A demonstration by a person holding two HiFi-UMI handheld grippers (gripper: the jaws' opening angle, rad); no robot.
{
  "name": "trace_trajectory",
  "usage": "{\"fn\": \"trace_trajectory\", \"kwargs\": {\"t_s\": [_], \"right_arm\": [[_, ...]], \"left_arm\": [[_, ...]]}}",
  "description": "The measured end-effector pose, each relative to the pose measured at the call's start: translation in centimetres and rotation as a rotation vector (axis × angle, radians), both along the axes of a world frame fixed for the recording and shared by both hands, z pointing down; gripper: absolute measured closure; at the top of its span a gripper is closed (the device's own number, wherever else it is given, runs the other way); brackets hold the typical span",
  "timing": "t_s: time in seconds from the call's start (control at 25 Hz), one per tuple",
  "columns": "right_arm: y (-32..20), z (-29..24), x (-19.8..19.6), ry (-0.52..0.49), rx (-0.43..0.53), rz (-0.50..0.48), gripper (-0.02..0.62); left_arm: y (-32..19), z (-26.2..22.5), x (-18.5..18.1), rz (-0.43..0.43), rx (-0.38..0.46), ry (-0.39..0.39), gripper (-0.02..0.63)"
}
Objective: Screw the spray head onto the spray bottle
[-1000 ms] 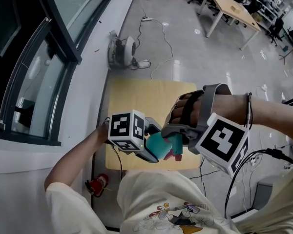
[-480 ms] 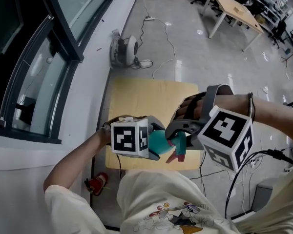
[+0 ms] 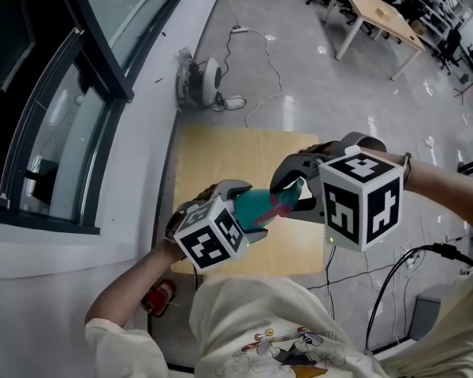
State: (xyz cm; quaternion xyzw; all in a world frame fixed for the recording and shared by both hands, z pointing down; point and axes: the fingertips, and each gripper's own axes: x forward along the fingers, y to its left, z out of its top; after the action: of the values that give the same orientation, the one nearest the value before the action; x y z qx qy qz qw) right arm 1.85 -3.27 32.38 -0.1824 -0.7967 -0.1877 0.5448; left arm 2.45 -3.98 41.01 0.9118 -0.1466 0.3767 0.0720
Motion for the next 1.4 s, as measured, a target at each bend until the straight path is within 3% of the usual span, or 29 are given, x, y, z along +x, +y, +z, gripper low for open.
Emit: {"fn": "trace_trajectory", "kwargs": {"t_s": [0.16, 0.44, 0.72, 0.84, 0.96, 1.08, 1.2, 1.32, 1.4], "right_arm": [[-1.1, 0.0, -0.2, -0.010, -0.043, 0.150, 0.465], [-2.3, 0.0, -0.6, 0.020, -0.148, 0.497, 0.465], [-3.5, 0.3, -0.7, -0.025, -0.393, 0.926, 0.465], [-3.6, 0.1, -0.6, -0.032, -0.466, 1.036, 0.465], [-3.9, 0.3, -0.9, -0.045, -0.464, 1.045, 0.462], [-4.0, 0.2, -1.3, -0.058, -0.461, 1.009, 0.394], [-3.8, -0.5, -1.2, -0.061, -0.460, 0.980, 0.369], [-3.1, -0.9, -0.8, -0.067, -0.442, 0.913, 0.359], [-2.8, -1.6, -0.6, -0.072, -0.380, 0.835, 0.359]], "left_arm": [[-1.4, -0.4, -0.7, -0.162, 0.115, -0.014, 0.204], [-3.7, -0.8, -2.4, -0.405, 0.351, -0.135, 0.204], [-4.4, -1.3, -3.9, -0.521, 0.511, -0.229, 0.205], [-4.6, -1.5, -4.2, -0.527, 0.547, -0.257, 0.204], [-4.5, -1.0, -4.1, -0.520, 0.510, -0.221, 0.204], [-4.5, -0.3, -4.3, -0.508, 0.491, -0.215, 0.206], [-4.4, 0.0, -4.6, -0.496, 0.451, -0.187, 0.205], [-4.2, 0.6, -4.5, -0.466, 0.363, -0.118, 0.206], [-4.2, 1.2, -4.8, -0.437, 0.318, -0.096, 0.205]]}}
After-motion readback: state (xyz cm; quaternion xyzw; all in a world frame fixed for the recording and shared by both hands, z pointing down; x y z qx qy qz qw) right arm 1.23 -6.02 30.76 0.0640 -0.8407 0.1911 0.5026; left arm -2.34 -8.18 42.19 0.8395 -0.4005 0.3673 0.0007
